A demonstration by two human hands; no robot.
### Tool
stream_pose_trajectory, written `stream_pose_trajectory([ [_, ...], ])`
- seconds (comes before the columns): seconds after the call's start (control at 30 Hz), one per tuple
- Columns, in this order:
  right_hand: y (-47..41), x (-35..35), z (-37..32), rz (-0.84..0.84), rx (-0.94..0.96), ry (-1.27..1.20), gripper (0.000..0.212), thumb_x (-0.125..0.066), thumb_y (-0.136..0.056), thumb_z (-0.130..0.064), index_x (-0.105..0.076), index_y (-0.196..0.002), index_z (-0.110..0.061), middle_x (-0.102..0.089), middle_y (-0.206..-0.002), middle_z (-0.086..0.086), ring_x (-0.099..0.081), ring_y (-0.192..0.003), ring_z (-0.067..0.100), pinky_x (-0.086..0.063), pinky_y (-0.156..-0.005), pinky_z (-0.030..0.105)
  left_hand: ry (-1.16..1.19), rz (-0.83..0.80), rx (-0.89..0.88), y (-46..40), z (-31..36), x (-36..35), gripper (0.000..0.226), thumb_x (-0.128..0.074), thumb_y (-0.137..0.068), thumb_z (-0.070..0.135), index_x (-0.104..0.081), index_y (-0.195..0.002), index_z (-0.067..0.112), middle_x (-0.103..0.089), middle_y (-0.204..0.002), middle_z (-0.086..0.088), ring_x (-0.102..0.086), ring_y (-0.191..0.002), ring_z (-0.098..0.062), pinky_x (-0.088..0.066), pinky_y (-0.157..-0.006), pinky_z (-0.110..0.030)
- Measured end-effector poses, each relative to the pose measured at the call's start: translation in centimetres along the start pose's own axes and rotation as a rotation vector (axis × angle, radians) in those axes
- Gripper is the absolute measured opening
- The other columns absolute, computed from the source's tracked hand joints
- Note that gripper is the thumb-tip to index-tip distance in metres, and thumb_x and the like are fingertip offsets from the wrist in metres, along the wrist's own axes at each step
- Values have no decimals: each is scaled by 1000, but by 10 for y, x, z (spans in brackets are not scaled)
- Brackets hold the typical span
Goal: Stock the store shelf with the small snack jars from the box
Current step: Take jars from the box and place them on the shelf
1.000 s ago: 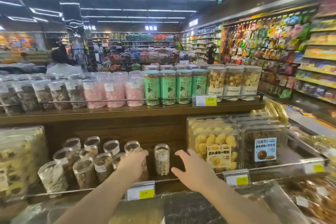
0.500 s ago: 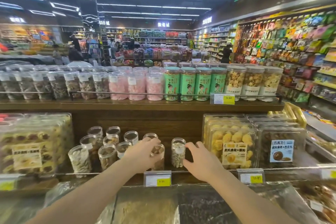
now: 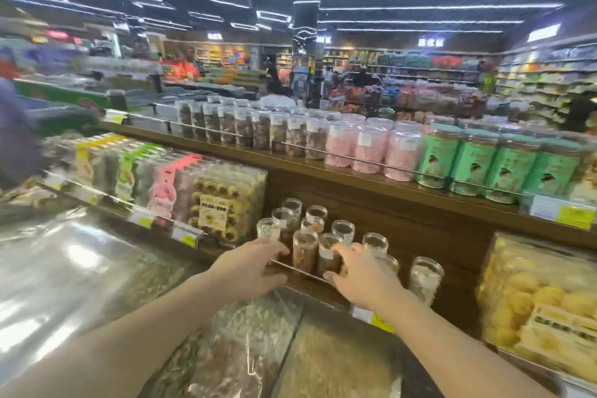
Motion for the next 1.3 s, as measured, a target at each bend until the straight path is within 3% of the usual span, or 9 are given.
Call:
stream_pose_trajectory([
  [0.17, -19, -24, -94, -60, 206, -18, 64, -51, -98, -59, -33, -154, -34, -44, -150, 0, -54, -129, 26, -52, -95, 41, -33, 50, 151, 78, -52, 19, 51, -62, -92, 54, -51, -140, 40, -56, -128, 13, -57, -118, -10, -48, -93, -26],
  [0.27, -14, -42, -152, -112, 307, -50, 62, -52, -96, -59, -36, -151, -33, -46, -145, 1, -55, -125, 26, -53, -94, 42, -25, 80, 249, 129, -82, 32, 54, -62, -93, 52, -49, -143, 38, -56, -137, 11, -58, -122, -13, -50, -99, -32],
  [0.4, 11, -59, -224, -152, 440, -29, 58, -51, -96, -60, -39, -146, -34, -49, -129, 0, -58, -114, 26, -53, -87, 43, -39, 84, 399, 195, -122, 46, 56, -61, -92, 50, -47, -145, 40, -58, -132, 10, -62, -117, -18, -52, -92, -32],
  [0.6, 65, -67, -326, -149, 569, 74, 57, -48, -98, -58, -36, -147, -31, -47, -136, 2, -54, -123, 27, -49, -85, 42, -18, 136, 562, 302, -174, 79, 49, -61, -91, 52, -56, -137, 35, -62, -131, 8, -61, -106, -14, -51, -86, -29],
  [0.67, 90, -75, -366, -156, 605, 97, 57, -49, -98, -58, -38, -146, -29, -47, -137, 3, -53, -125, 28, -48, -89, 43, -34, 159, 600, 353, -189, 88, 43, -61, -93, 52, -58, -133, 36, -62, -127, 14, -57, -95, -8, -46, -75, -24],
  [0.87, 174, -107, -485, -216, 705, 97, 61, -50, -98, -57, -36, -150, -27, -47, -142, 5, -52, -128, 28, -49, -94, 42, -25, 164, 802, 516, -239, 97, 32, -61, -90, 51, -59, -121, 44, -58, -106, 22, -57, -94, -9, -48, -78, -30],
  [1.0, 240, -125, -583, -233, 835, 102, 59, -50, -98, -56, -37, -148, -27, -48, -137, 5, -55, -123, 29, -48, -88, 41, -20, 201, 926, 638, -264, 100, 36, -62, -91, 54, -59, -124, 41, -59, -118, 20, -59, -109, -11, -47, -86, -30],
  [1.17, 340, -150, -702, -270, 1030, 86, 58, -53, -96, -56, -41, -147, -30, -50, -138, 4, -53, -126, 28, -46, -94, 42, 27, 260, 1141, 797, -280, 92, 39, -62, -89, 59, -58, -125, 43, -60, -121, 21, -61, -92, -6, -49, -83, -30],
  [1.3, 427, -182, -786, -346, 1208, 121, 60, -51, -97, -57, -38, -149, -31, -49, -143, 2, -53, -126, 27, -44, -89, 40, 37, 281, 1318, 914, -274, 80, 41, -62, -90, 58, -58, -127, 40, -61, -123, 19, -56, -98, -4, -46, -83, -29],
])
Point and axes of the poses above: each hand's wrist, its own y-axis away from the middle knuckle, its own x-axis out of the back of the hand, z = x × y, the point moved 8 cm from there along -y, towards the middle knuckle
